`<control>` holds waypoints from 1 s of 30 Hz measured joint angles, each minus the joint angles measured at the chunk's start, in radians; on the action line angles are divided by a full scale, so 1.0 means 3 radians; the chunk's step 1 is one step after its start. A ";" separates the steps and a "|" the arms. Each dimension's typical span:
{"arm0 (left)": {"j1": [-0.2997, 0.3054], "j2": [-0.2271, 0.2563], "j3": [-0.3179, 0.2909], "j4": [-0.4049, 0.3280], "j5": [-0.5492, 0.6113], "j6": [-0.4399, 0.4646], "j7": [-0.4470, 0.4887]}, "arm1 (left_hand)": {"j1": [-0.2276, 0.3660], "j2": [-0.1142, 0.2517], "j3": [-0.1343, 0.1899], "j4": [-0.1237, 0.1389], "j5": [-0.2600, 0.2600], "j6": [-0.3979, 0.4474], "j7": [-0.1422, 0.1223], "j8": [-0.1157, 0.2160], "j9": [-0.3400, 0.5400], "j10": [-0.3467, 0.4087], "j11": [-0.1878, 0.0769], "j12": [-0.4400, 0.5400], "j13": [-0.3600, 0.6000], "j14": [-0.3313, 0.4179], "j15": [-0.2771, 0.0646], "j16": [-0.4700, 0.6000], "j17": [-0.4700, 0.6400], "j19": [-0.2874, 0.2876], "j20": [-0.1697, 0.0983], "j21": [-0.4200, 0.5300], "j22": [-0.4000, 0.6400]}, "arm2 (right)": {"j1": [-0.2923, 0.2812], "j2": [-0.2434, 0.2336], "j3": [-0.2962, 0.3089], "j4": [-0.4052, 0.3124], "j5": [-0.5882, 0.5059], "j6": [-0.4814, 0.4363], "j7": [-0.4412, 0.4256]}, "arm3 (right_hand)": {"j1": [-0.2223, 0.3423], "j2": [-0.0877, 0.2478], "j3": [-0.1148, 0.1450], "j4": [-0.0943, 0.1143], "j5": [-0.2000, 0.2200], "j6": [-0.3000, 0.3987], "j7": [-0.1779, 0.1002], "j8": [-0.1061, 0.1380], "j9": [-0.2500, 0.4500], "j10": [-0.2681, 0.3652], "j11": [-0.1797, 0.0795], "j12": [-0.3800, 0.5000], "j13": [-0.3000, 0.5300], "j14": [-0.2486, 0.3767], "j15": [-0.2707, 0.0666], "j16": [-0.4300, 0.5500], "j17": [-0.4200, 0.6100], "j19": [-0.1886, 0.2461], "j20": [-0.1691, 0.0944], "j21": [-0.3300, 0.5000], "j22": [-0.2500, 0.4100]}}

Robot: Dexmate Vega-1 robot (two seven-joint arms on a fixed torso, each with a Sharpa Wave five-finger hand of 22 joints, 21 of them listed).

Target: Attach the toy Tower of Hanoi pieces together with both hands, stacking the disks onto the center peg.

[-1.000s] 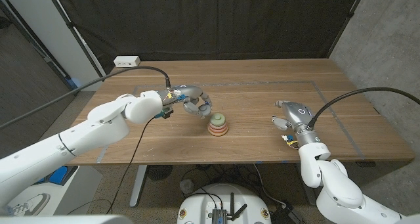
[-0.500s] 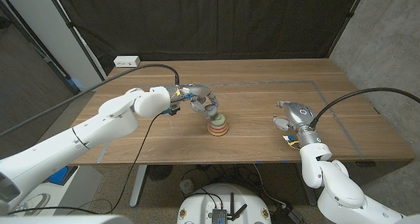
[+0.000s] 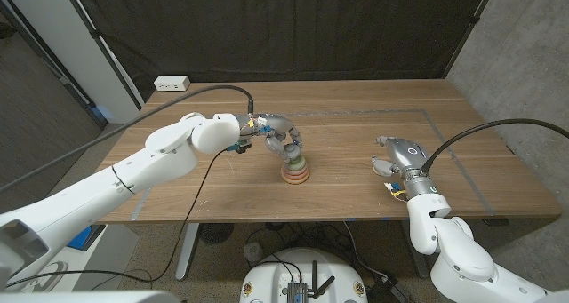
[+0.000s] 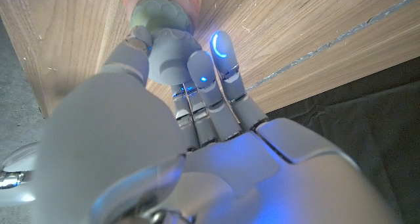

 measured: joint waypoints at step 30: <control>-0.0110 -0.0212 0.0182 0.0200 0.0212 -0.0079 -0.0107 | 0.0000 -0.0001 -0.0023 0.0005 -0.0008 0.0021 -0.0008 -0.0023 0.0022 0.0024 0.0001 0.0002 0.0003 0.0000 0.0000 -0.0039 -0.0012 0.0000 0.0000 0.0000 -0.0001 | 0.0021 -0.0089 -0.0048 -0.0078 0.0018 -0.0134 0.0001 | -0.0022 0.0022 0.0014 -0.0014 0.0000 0.0018 0.0018 0.0000 0.0000 0.0030 -0.0006 -0.0007 0.0017 0.0000 0.0000 0.0028 0.0000 0.0024 -0.0024 0.0000 0.0000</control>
